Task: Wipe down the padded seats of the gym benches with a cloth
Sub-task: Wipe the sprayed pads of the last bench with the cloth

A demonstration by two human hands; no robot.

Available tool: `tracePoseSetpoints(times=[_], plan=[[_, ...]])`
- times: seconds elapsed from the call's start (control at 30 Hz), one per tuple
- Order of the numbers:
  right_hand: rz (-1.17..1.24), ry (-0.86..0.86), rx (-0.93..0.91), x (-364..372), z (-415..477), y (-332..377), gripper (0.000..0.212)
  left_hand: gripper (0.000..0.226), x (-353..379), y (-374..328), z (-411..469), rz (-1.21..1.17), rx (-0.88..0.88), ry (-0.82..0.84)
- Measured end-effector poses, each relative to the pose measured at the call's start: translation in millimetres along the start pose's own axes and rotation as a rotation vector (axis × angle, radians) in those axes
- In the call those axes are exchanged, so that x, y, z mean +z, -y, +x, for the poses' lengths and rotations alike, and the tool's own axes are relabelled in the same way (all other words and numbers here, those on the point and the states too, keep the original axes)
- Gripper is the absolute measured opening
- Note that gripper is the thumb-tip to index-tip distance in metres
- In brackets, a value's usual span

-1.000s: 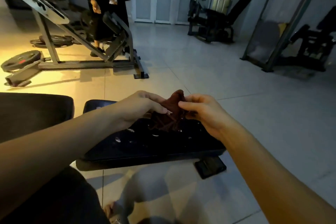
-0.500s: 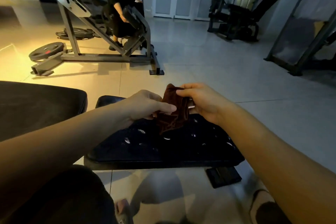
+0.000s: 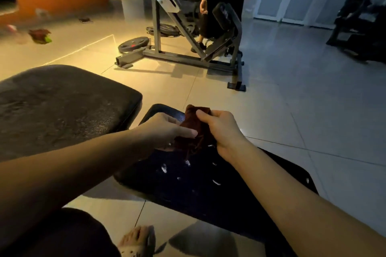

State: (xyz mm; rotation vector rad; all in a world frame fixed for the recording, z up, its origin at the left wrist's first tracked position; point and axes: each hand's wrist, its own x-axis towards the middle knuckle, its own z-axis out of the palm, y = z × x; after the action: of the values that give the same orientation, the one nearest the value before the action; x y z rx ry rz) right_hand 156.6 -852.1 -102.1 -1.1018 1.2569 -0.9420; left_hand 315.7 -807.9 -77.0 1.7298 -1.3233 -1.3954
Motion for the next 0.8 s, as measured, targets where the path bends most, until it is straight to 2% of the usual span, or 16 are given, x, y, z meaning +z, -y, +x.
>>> tracePoseSetpoints(times=[0.2,0.3,0.4,0.5,0.6,0.67,0.8], plan=[[0.053,0.156,0.032,19.4,13.4,-3.0,0.020,0.028,-3.6,19.7,-13.2,-0.045,-0.072,-0.070],[0.081,0.192,0.055,23.1,10.3,-8.0,0.020,0.025,6.3,24.3,-19.3,-0.101,-0.087,-0.186],[-0.037,0.243,-0.042,24.3,-2.6,-13.3,0.017,0.029,19.8,25.6,-28.0,-0.158,-0.101,-0.319],[-0.162,0.240,-0.188,20.4,-18.3,-9.7,0.007,0.033,34.8,21.5,-49.2,-0.181,-0.145,-0.329],[-0.153,0.286,-0.237,13.9,-36.5,-3.8,0.005,0.037,49.0,14.6,-77.5,-0.223,-0.163,-0.321],[-0.143,0.325,-0.257,11.3,-50.4,-4.5,0.015,0.032,54.2,11.7,-94.7,-0.181,-0.156,-0.338],[-0.057,0.388,-0.248,13.6,-66.6,-8.0,0.016,0.024,55.6,10.5,-118.0,-0.132,-0.132,-0.401]])
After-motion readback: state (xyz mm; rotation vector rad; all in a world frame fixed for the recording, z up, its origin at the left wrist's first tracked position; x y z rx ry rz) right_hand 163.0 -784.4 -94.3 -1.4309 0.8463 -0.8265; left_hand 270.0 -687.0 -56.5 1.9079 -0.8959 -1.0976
